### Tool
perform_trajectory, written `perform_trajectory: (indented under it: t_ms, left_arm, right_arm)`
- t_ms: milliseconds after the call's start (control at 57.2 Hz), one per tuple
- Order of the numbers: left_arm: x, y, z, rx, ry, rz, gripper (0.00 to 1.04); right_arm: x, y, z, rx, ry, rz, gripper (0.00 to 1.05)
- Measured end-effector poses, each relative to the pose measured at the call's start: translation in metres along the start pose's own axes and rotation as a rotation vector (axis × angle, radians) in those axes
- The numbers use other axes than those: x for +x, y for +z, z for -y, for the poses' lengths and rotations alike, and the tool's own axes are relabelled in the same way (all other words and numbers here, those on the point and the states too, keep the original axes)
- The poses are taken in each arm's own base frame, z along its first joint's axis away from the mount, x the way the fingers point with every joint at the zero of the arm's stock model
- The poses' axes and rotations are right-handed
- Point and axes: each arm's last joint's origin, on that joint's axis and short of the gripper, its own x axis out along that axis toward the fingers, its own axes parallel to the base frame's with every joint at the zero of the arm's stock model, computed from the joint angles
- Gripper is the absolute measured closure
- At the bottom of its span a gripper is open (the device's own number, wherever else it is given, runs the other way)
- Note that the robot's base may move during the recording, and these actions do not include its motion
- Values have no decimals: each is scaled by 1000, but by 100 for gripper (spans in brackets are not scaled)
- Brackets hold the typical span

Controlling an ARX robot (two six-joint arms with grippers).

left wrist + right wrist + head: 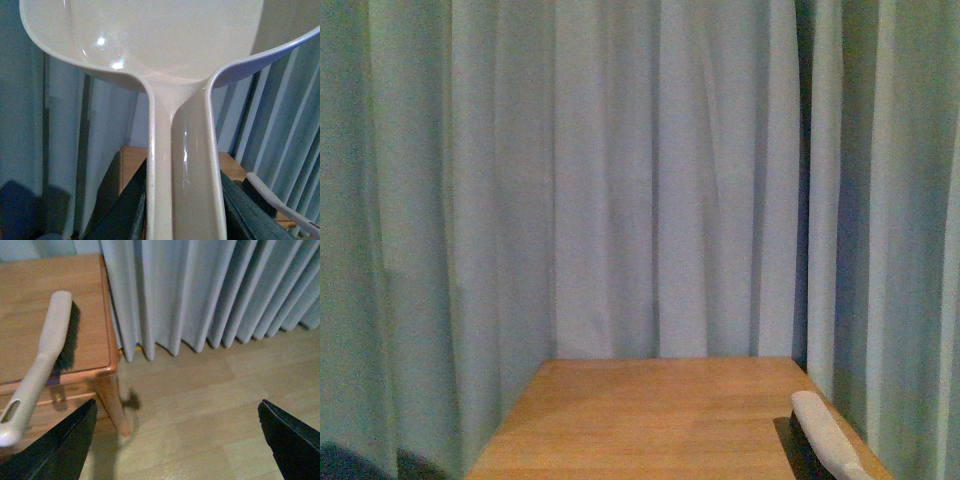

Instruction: Clean up trash

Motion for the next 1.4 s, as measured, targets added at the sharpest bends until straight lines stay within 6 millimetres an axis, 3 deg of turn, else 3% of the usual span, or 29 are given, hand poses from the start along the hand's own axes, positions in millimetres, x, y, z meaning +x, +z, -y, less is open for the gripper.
perform_trajectory:
  t_ms: [87, 210, 402, 577, 769, 1275, 1398]
  left_arm:
    - [0, 0, 0, 0, 1, 0, 77]
    - [0, 0, 0, 0, 0, 0, 77]
    - [0, 0, 0, 0, 0, 0, 77]
    - [0, 0, 0, 0, 0, 0, 77]
    - [0, 0, 0, 0, 0, 0, 77]
    - [0, 0, 0, 0, 0, 0, 77]
    - [0, 0, 0, 0, 0, 0, 77]
  right_arm:
    - [41, 16, -20, 9, 64, -150, 7]
    - [66, 22, -41, 15, 107, -238, 7]
    - [87, 24, -77, 23, 162, -291, 7]
    - [99, 7, -102, 43, 154, -374, 7]
    - [117, -8, -110, 82, 120, -411, 7]
    - [144, -11, -126, 125, 119, -424, 8]
    - [147, -13, -130, 120, 121, -438, 25]
